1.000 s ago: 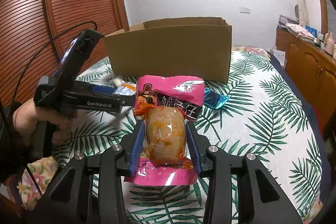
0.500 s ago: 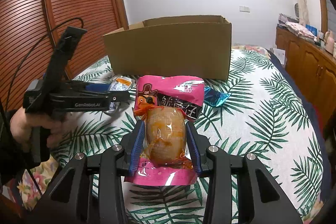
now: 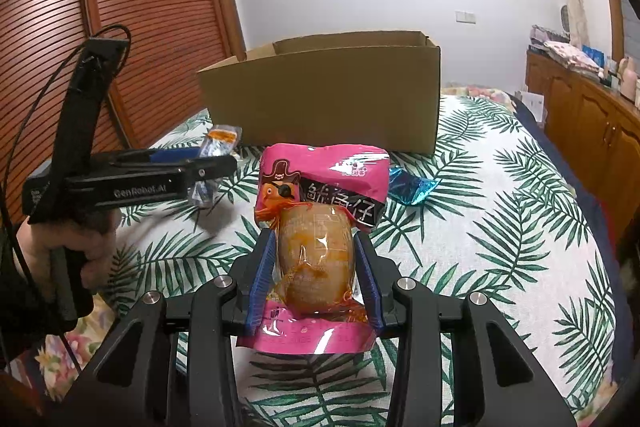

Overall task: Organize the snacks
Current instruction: 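Grasp clear retort pouch with left tool while right tool lifts pink egg pack, then carry both packs over the open box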

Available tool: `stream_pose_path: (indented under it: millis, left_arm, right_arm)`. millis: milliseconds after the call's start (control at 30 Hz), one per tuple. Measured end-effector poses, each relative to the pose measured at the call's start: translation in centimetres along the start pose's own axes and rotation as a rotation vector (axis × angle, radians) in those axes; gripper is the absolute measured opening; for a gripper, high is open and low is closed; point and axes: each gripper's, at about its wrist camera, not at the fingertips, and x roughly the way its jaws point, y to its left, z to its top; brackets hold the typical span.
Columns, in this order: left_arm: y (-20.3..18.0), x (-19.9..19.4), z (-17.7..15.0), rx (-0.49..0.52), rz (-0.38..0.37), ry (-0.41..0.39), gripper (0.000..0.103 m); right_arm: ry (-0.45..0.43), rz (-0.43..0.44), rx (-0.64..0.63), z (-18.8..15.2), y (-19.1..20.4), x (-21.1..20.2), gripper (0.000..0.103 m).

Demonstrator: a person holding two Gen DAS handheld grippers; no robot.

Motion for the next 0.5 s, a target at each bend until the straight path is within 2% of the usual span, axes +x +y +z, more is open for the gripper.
stream_pose_path:
  millis: [300, 500]
  left_arm:
    - [-0.2, -1.6, 0.9, -0.018, -0.021, -0.039, 0.059]
    - [-0.6, -2.9, 2.6, -0.015, -0.039, -0.043, 0.059]
  right_arm:
    - [-0.012, -0.006, 0.001, 0.5, -0.1, -0.5, 0.039]
    - [-0.025, -0.01, -0.008, 3.0, -0.2, -1.6, 0.039]
